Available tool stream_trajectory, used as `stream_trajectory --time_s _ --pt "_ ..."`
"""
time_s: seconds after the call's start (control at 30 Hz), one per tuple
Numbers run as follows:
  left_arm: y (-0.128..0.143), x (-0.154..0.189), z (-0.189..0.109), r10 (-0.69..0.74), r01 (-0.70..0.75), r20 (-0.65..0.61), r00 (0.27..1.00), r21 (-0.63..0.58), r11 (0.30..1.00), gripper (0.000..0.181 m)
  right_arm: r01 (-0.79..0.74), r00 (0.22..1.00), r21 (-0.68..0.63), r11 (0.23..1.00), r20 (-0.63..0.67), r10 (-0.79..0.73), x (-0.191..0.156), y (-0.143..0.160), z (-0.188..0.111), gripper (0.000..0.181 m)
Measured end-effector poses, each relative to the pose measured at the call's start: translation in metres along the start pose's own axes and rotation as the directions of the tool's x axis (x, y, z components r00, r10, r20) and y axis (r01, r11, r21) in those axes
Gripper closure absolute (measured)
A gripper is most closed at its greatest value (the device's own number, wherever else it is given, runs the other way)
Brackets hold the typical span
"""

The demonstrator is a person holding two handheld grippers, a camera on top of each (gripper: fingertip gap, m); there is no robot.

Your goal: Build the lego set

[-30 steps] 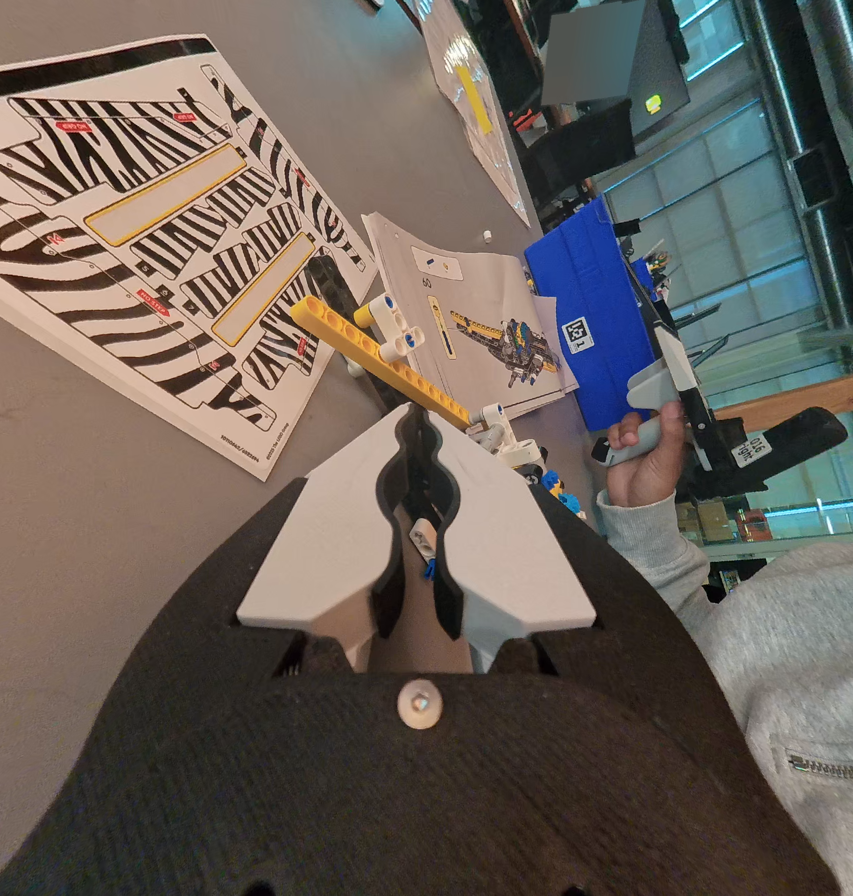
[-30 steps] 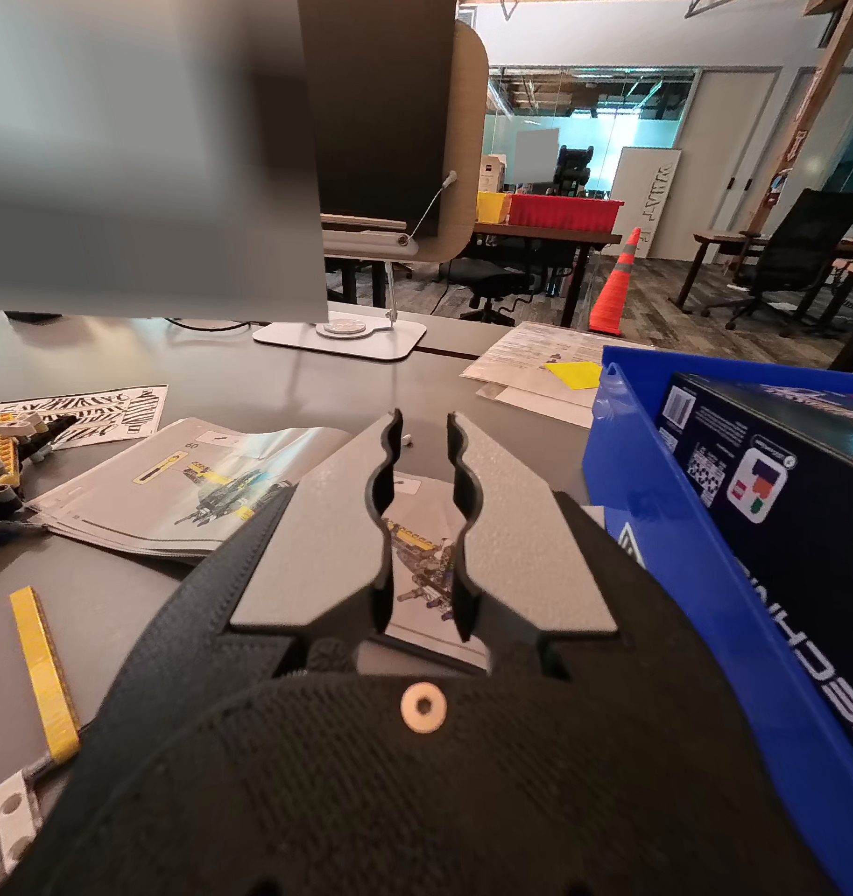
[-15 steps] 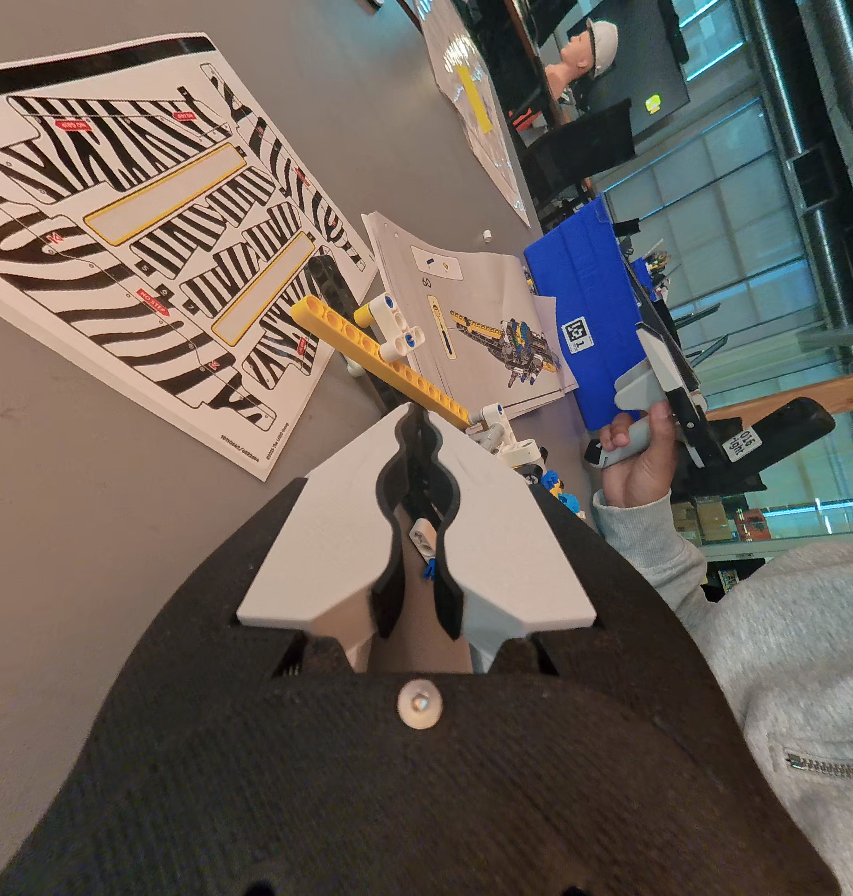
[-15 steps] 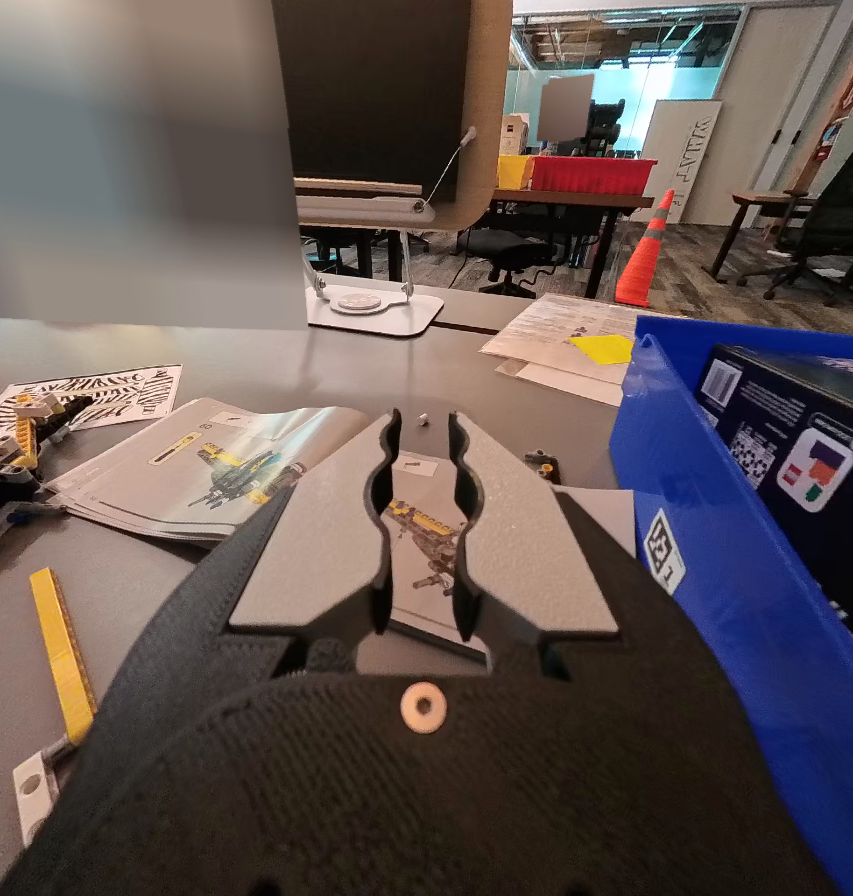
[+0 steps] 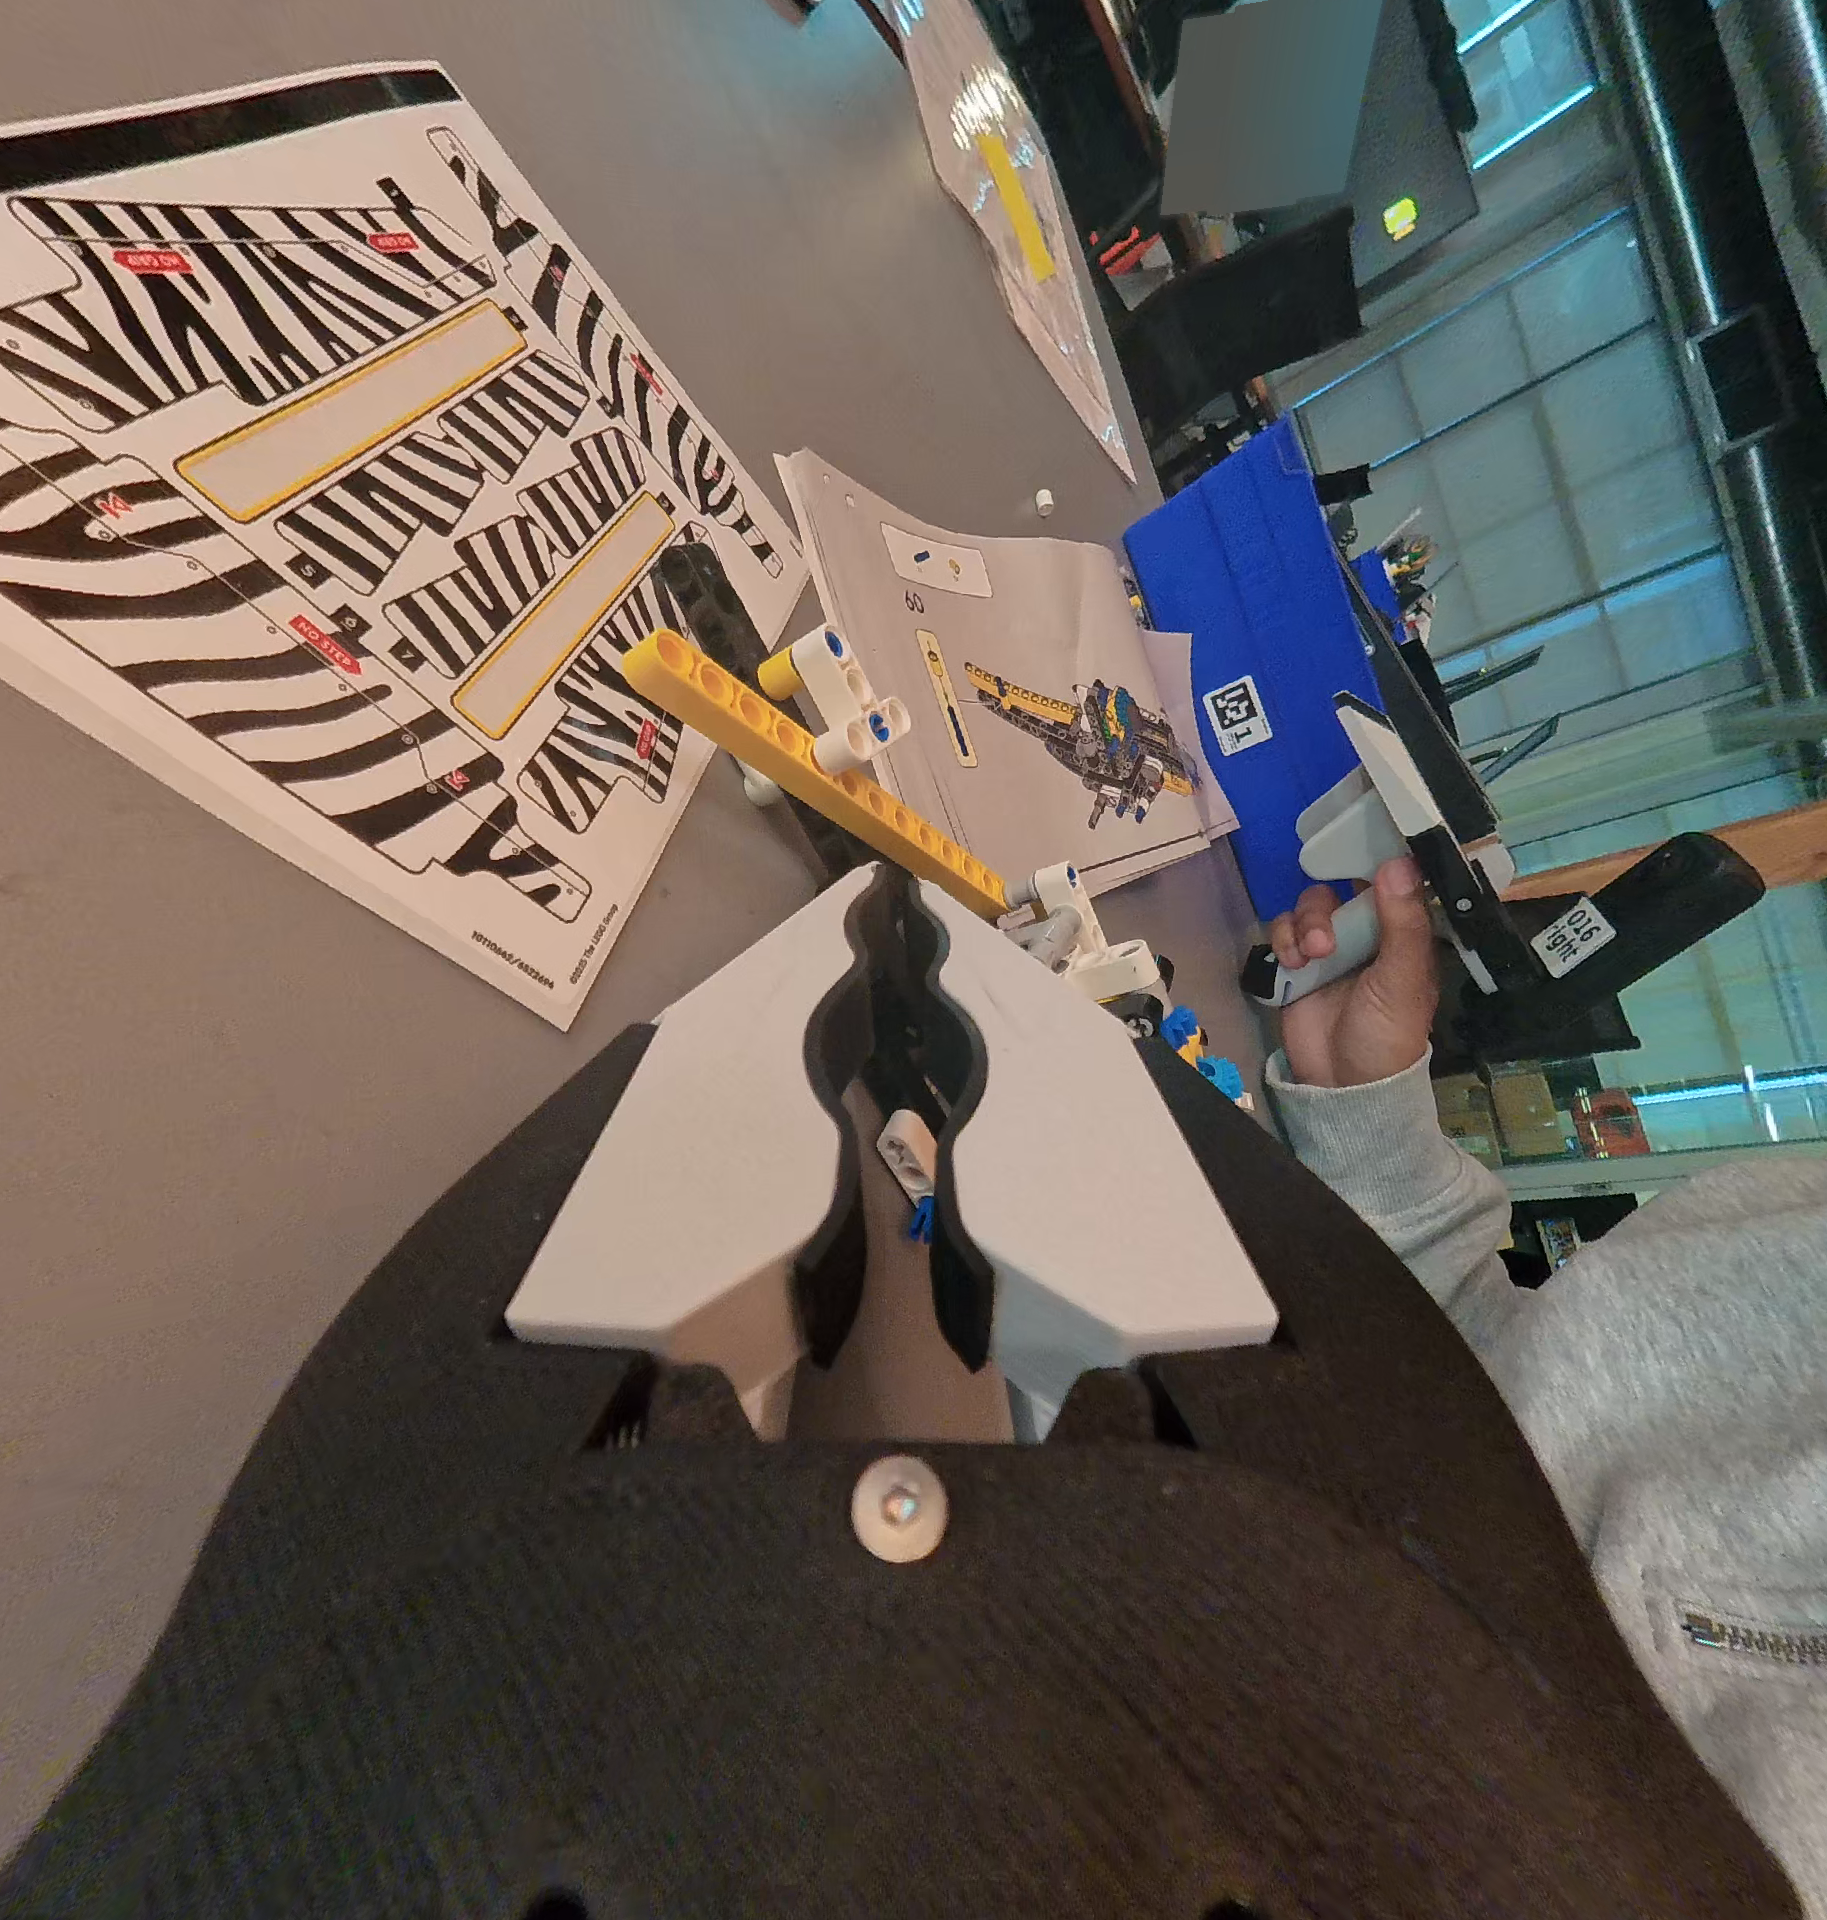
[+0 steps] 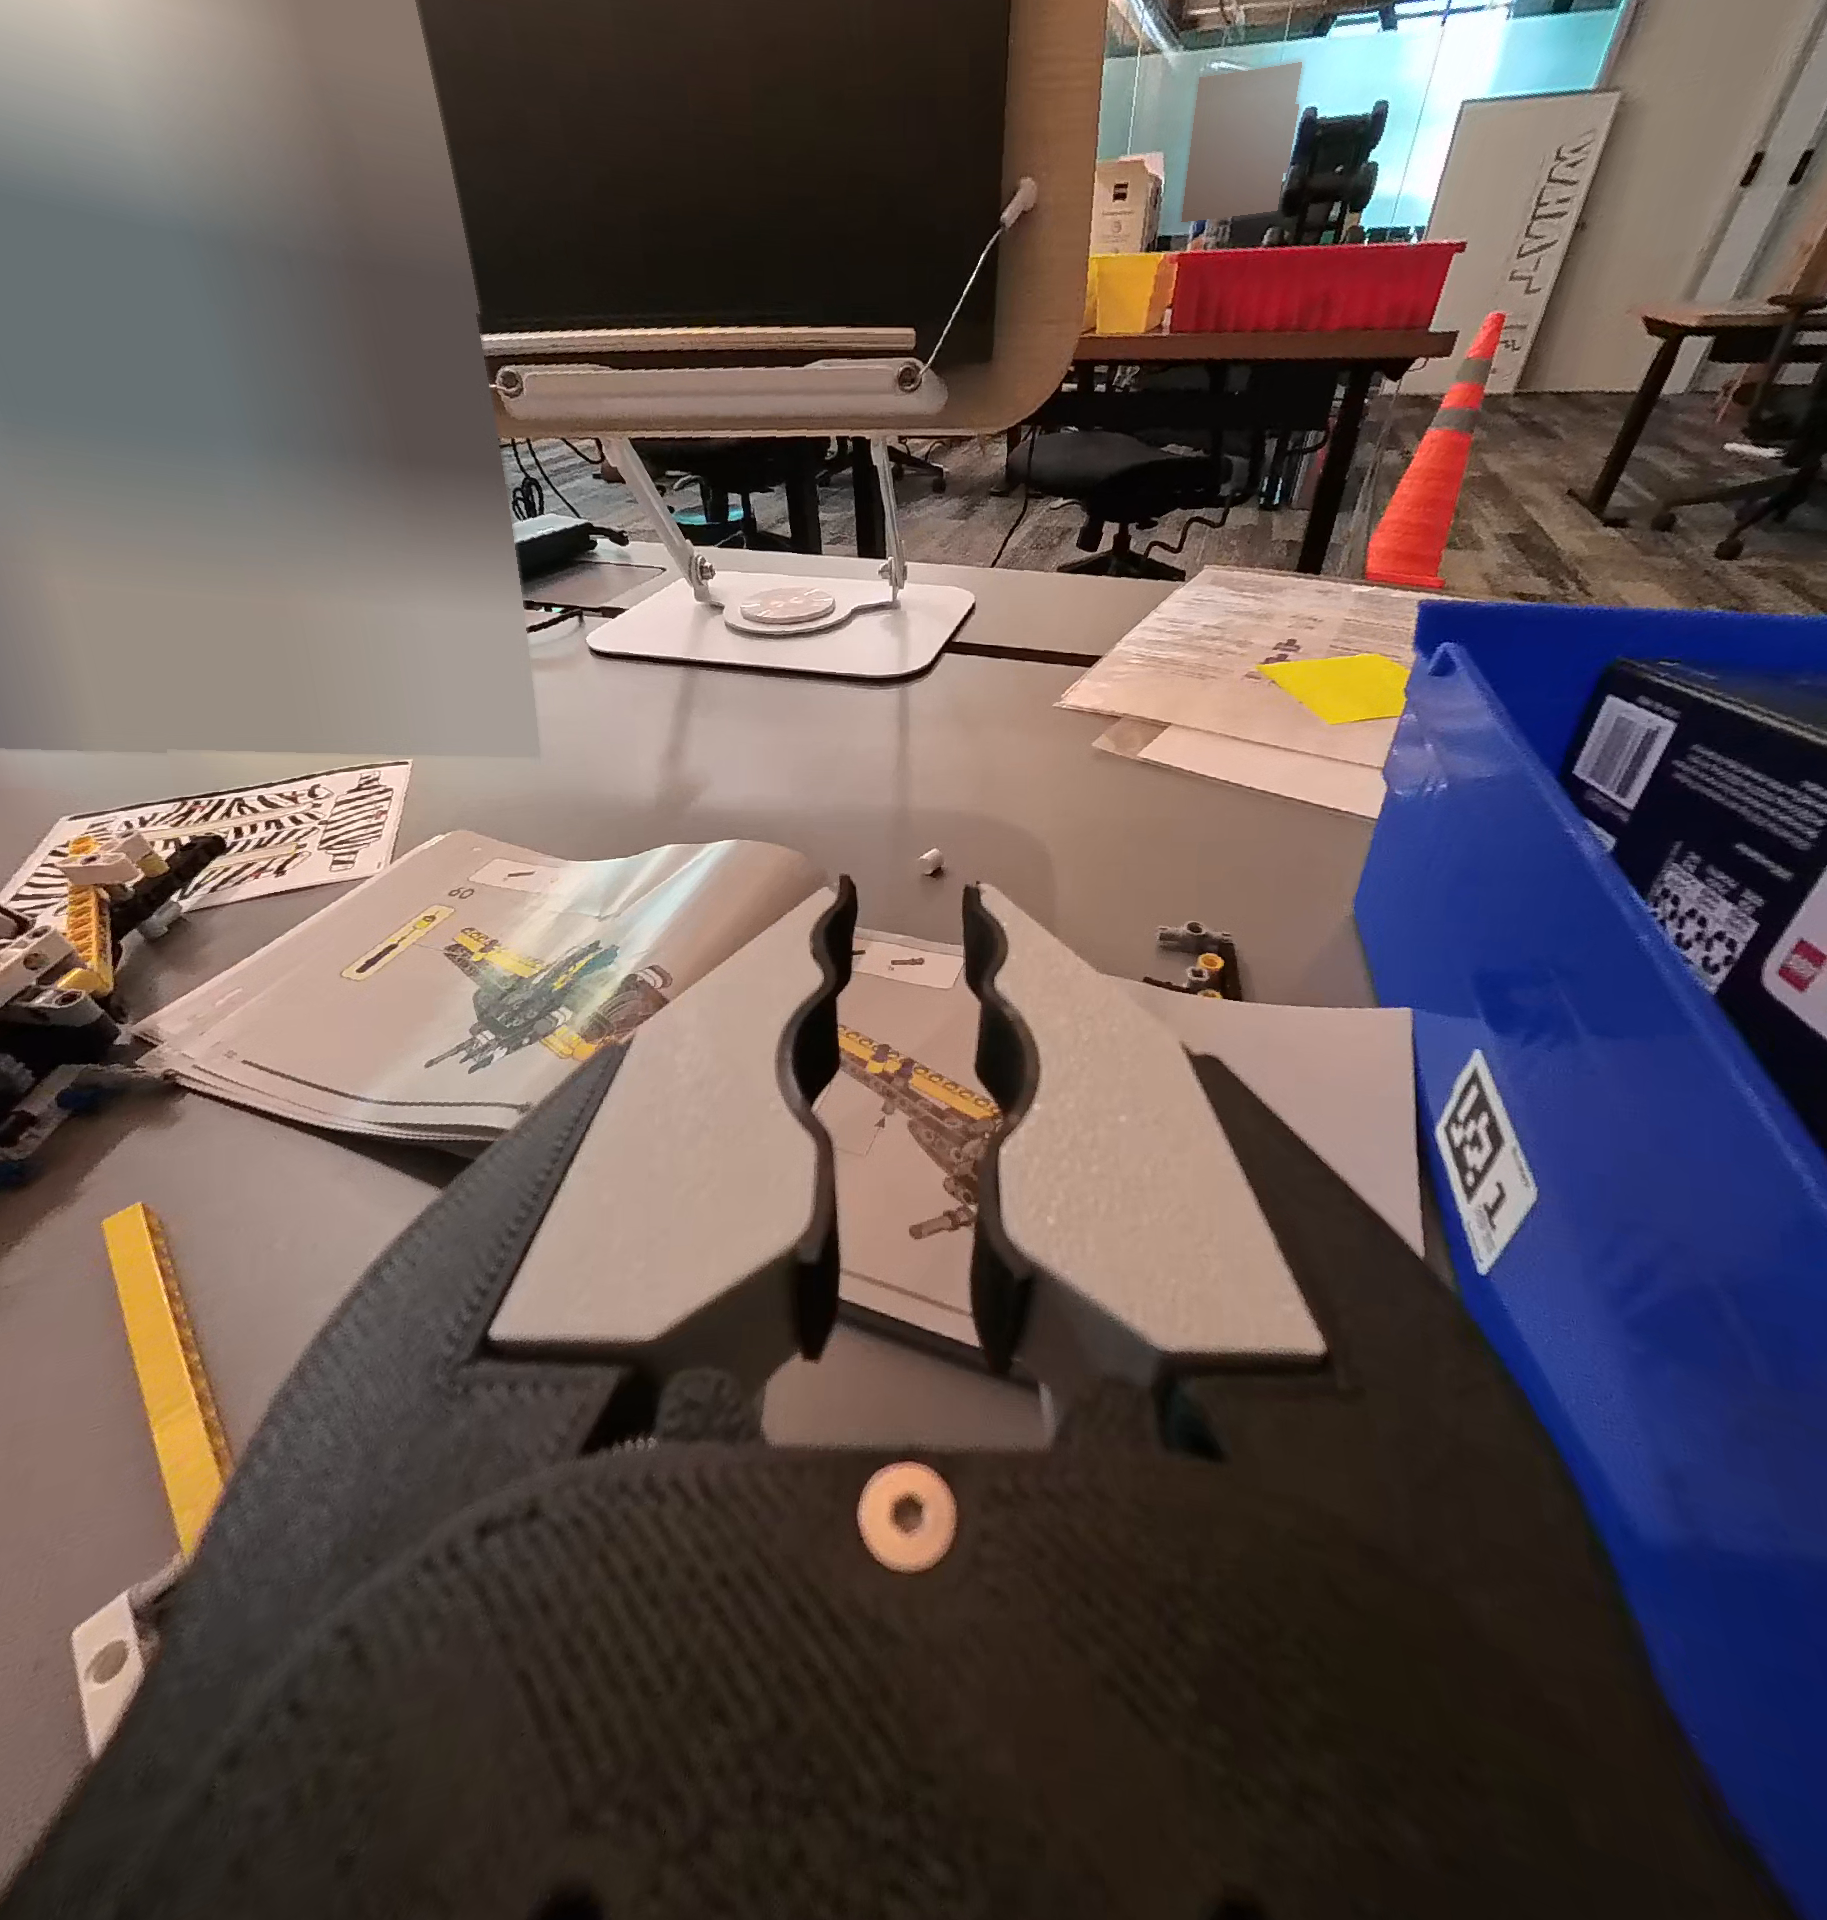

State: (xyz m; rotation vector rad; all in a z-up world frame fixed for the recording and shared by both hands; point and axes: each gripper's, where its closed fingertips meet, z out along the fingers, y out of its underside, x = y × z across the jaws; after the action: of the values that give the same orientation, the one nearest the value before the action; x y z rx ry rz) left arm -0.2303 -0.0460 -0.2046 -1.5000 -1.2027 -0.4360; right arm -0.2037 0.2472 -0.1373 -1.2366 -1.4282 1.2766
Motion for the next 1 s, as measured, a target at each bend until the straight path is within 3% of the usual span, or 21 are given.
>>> stream_trajectory --time_s 1.0 --pt "0.0 -0.002 0.001 -0.003 0.003 0.011 1.0 -0.004 1.0 0.181 -0.058 0.998 0.001 0.998 -0.026 0.058 0.009 0.001 0.0 0.164"
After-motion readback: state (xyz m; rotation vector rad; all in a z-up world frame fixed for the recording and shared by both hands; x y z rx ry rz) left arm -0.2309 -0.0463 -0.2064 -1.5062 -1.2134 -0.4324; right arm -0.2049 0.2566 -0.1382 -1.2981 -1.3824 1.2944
